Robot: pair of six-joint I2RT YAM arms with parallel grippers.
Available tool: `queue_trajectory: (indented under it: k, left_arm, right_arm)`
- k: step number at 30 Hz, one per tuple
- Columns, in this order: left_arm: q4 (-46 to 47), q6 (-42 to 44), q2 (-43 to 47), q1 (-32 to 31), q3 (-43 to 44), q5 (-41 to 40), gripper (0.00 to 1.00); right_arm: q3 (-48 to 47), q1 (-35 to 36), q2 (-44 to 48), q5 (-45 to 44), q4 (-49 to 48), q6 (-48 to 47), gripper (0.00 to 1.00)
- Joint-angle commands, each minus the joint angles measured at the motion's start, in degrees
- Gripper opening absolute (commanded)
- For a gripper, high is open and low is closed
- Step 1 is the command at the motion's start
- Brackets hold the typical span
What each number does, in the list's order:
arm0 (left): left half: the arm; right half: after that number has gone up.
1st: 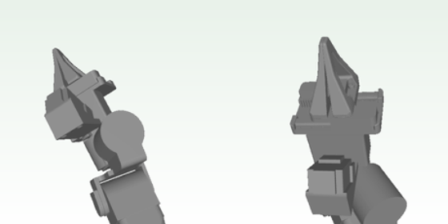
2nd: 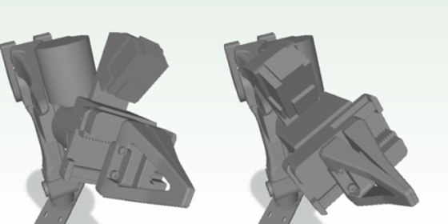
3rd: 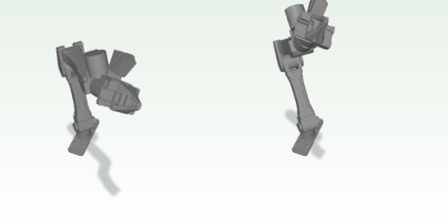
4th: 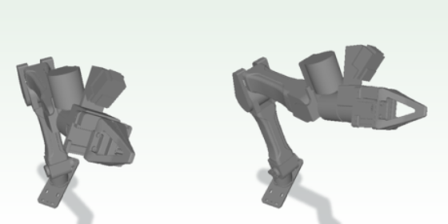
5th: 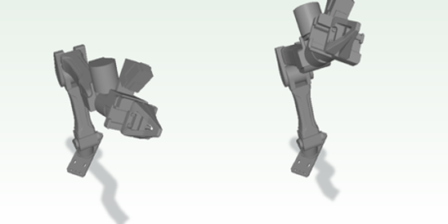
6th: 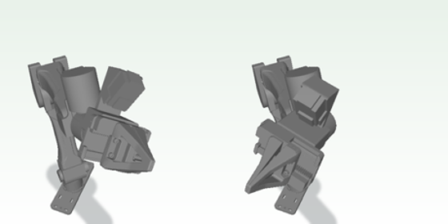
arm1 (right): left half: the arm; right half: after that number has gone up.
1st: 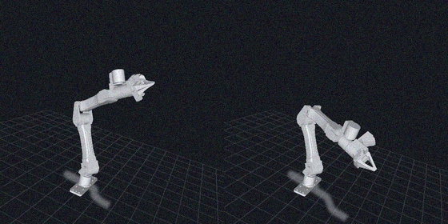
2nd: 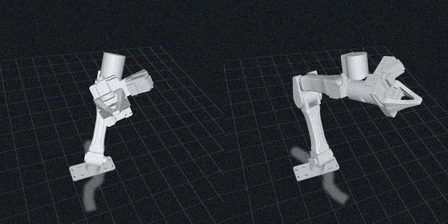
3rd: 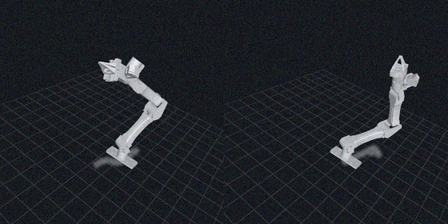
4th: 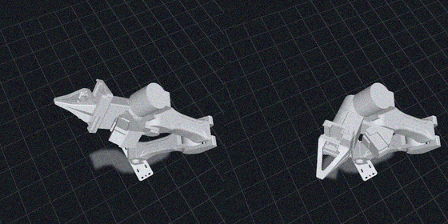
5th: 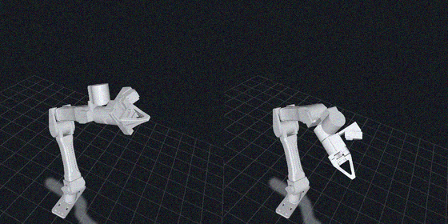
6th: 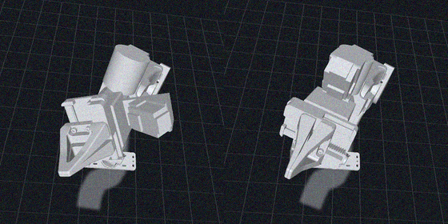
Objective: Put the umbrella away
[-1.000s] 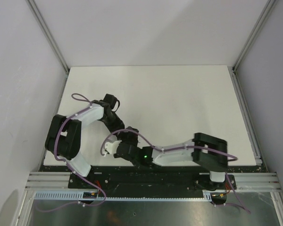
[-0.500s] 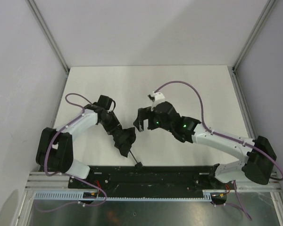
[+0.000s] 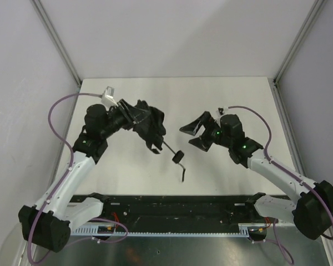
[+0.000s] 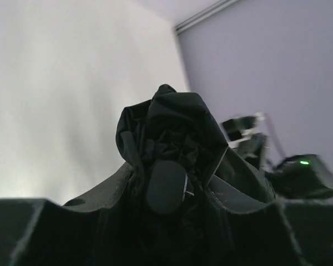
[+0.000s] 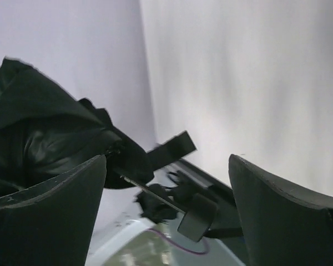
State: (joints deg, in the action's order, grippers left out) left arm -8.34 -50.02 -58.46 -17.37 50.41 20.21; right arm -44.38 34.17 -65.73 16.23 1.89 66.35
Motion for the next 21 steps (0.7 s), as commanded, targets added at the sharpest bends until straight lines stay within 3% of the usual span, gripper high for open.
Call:
queue_trajectory:
  k: [1, 10, 17, 21]
  left_arm:
    - [21.02, -7.12, 2.06, 0.69, 3.93, 6.21, 0.00]
    - [35.59, -19.09, -2.69, 0.84, 10.29, 9.75, 0.00]
    - [40.67, -21.96, -5.10, 0.90, 12.65, 8.88, 0.00]
    - [41.94, -22.47, -5.81, 0.88, 12.87, 9.01, 0.00]
  right_arm:
    - [0.89, -2.85, 1.28, 7.54, -8.26, 16.07, 0.94]
    - [3.63, -2.72, -8.88, 16.55, -36.12, 41.98, 0.88]
    - [6.63, 4.32, -15.03, 14.82, -51.00, 58.02, 0.80]
    - [7.24, 6.39, -16.50, 12.85, -55.88, 61.98, 0.73]
